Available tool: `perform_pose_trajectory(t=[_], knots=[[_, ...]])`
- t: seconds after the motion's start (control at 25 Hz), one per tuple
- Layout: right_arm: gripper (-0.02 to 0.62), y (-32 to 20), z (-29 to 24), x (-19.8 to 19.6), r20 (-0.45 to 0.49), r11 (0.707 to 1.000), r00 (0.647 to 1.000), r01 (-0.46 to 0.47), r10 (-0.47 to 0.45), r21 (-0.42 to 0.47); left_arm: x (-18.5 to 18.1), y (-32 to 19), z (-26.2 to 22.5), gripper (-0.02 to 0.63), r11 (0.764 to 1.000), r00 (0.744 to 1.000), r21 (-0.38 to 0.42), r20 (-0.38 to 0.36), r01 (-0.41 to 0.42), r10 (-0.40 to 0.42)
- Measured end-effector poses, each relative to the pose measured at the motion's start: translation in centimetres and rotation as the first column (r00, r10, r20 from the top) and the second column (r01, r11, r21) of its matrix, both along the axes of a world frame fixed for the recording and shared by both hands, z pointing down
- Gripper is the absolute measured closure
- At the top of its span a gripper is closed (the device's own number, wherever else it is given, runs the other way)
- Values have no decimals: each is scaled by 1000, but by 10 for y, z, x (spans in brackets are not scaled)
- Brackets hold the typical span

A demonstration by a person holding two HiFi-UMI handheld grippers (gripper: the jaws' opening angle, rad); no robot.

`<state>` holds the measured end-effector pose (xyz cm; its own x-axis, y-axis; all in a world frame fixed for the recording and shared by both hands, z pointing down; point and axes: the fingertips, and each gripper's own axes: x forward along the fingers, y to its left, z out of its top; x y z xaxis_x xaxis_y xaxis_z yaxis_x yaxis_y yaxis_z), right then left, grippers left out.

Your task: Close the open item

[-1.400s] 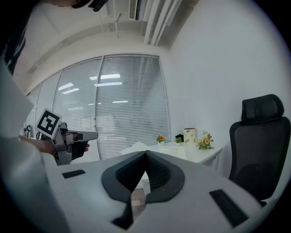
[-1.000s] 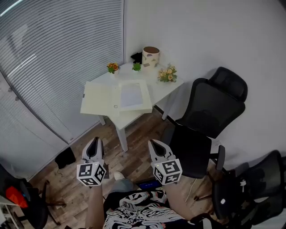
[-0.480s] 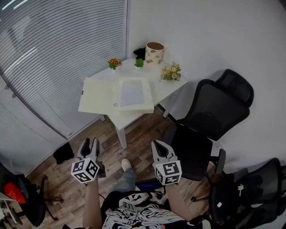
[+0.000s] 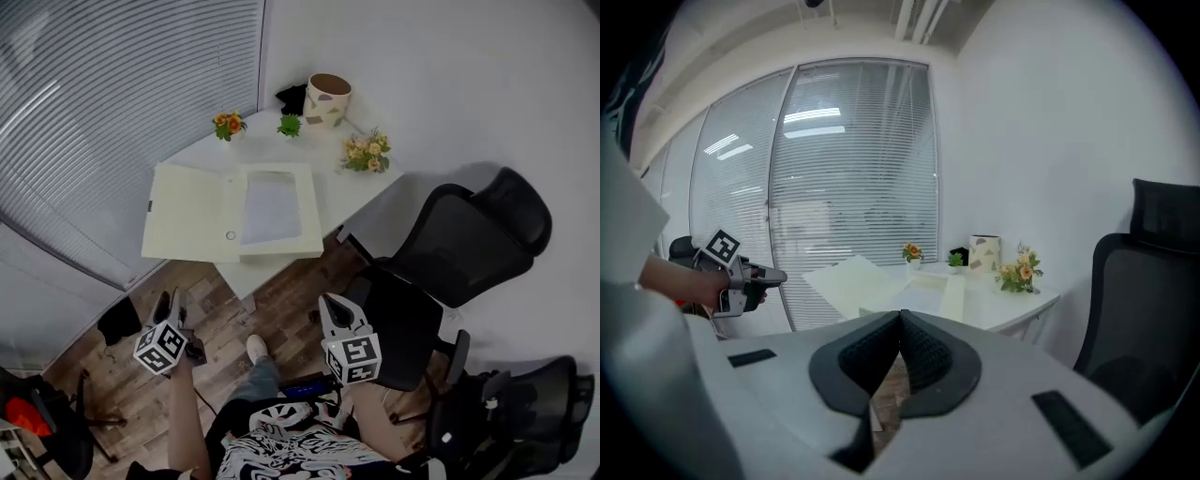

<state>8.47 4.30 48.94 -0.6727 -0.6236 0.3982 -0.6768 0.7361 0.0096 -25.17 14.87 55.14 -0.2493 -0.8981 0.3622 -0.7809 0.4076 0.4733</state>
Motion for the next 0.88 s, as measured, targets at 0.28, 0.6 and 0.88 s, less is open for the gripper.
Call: perform_pose_trajectory(t=[0.28, 0.6, 0.88], knots=[[592, -65, 28, -18, -46, 998, 999, -28, 26, -49, -39, -55, 41, 417, 998, 991, -14, -118, 56, -57], [592, -110, 58, -34, -93, 996, 995, -52, 45, -75, -67, -84, 89, 417, 993, 949, -33, -291, 113, -118], [592, -137, 59, -33, -108, 993, 991, -89, 81, -72, -78, -100, 87, 453, 993, 946, 12, -307, 115, -106]])
